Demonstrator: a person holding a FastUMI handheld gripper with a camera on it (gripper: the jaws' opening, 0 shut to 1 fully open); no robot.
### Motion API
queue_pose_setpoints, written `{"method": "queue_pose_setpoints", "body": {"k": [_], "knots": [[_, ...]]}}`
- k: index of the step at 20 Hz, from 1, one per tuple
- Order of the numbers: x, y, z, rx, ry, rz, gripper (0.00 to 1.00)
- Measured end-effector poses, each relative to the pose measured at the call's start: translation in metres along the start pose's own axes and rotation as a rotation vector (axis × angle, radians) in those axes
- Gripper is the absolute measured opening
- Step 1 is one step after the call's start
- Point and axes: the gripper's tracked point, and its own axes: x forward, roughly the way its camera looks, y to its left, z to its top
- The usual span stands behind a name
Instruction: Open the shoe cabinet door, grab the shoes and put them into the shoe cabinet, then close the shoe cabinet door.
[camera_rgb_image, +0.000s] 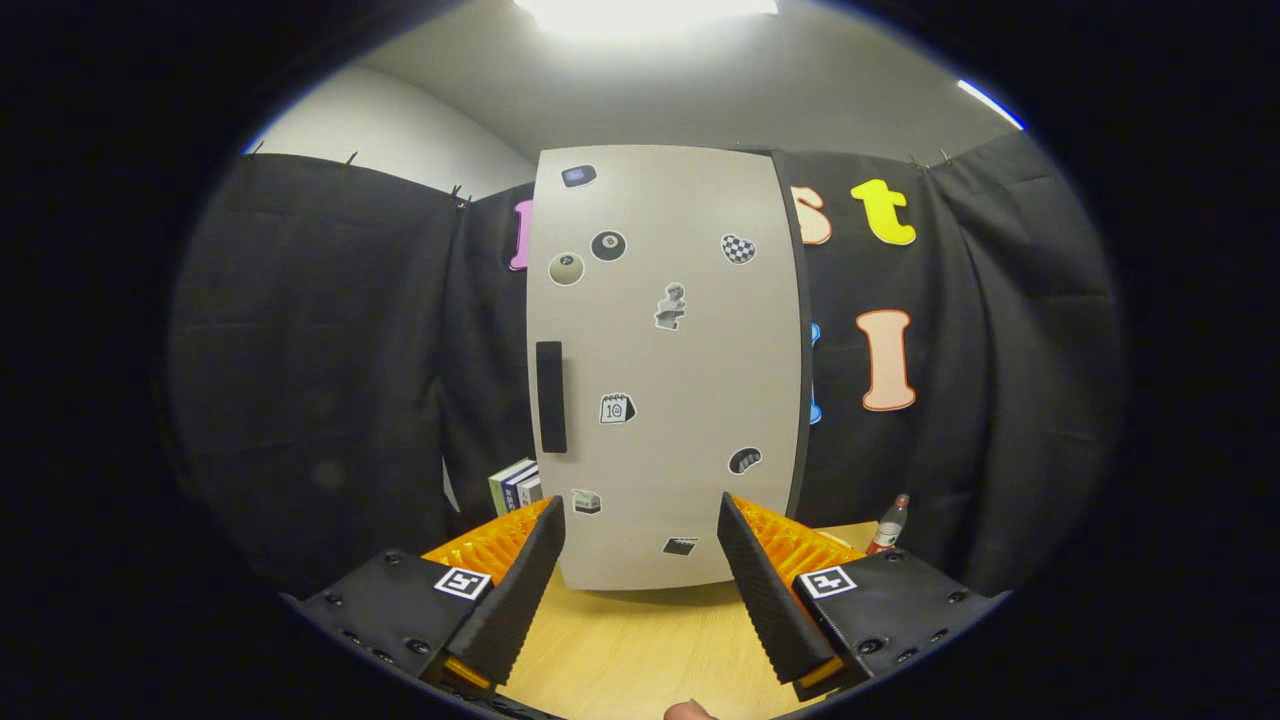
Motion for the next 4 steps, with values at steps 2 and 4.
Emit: {"method": "queue_pose_setpoints", "body": {"k": [2, 4], "knots": [[0.004, -0.0032, -0.0008, -0.006, -0.003, -0.011, 0.96], [0.0037, -0.0027, -0.0012, -0.008, -0.004, -0.014, 0.96]]}}
